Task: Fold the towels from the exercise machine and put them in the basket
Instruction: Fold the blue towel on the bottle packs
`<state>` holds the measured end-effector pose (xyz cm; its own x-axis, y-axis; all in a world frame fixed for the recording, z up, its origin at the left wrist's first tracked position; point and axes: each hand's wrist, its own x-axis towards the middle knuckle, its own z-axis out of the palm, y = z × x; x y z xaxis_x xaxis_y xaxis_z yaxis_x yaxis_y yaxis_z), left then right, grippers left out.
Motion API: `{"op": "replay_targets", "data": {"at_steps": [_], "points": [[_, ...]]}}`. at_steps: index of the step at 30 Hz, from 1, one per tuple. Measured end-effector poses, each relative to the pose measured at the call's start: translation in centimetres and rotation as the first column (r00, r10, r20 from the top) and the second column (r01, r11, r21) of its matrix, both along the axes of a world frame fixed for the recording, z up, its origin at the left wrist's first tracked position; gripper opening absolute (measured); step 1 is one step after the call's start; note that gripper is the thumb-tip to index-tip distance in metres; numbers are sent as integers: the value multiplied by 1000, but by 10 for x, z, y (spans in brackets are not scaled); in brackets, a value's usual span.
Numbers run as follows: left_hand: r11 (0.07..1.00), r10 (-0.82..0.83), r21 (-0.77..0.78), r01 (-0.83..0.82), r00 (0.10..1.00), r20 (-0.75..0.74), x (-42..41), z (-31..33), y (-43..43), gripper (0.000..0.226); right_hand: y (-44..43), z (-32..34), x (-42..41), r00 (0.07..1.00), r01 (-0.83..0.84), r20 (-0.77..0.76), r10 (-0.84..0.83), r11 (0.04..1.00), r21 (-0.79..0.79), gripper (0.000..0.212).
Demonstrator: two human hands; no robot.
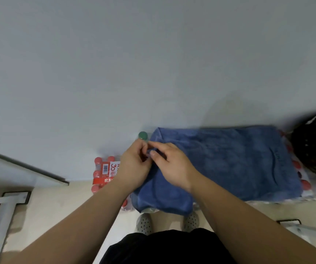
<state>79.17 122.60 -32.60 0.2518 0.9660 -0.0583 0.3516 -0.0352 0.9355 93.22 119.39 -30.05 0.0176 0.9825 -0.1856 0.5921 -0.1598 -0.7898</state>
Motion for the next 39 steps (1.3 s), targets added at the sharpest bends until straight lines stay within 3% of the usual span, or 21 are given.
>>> {"op": "replay_targets", "data": {"at_steps": [5,8,11,14,17,21,26,29,35,39], "points": [[996,76,-37,-78,996,-49,-3,-1,-7,24,-2,1,-7,997,71,-4,-72,993,-97,49],[990,107,-72,-118,984,-142,-13,-5,-11,32,2,2,-7,990,142,4,-142,988,-60,49],[989,35,-133,-69,970,-241,-29,-14,-15,20,14,12,-10,972,200,-110,-209,976,-87,38],[945,-5,-323,-45,988,-152,-43,-21,-21,20,29,12,-20,887,267,-355,-296,955,-129,21],[873,-41,-487,8,997,-58,-58,-24,-29,15,44,5,-33,833,297,-434,-344,939,-174,40],[807,-28,-590,15,1000,-13,-85,-28,-40,32,64,-4,-48,826,274,-447,-345,937,-217,56],[784,70,-619,-55,998,0,-107,-36,-53,11,76,-9,-68,821,231,-473,-321,943,-238,48],[779,90,-624,-61,996,15,-117,-34,-59,12,82,-13,-76,791,204,-524,-315,944,-260,57],[824,173,-555,-115,984,53,-122,-17,-69,9,82,-7,-76,725,124,-612,-315,935,-334,31],[855,193,-504,-118,976,99,-116,1,-68,13,83,-4,-65,663,92,-678,-318,933,-347,26]]}}
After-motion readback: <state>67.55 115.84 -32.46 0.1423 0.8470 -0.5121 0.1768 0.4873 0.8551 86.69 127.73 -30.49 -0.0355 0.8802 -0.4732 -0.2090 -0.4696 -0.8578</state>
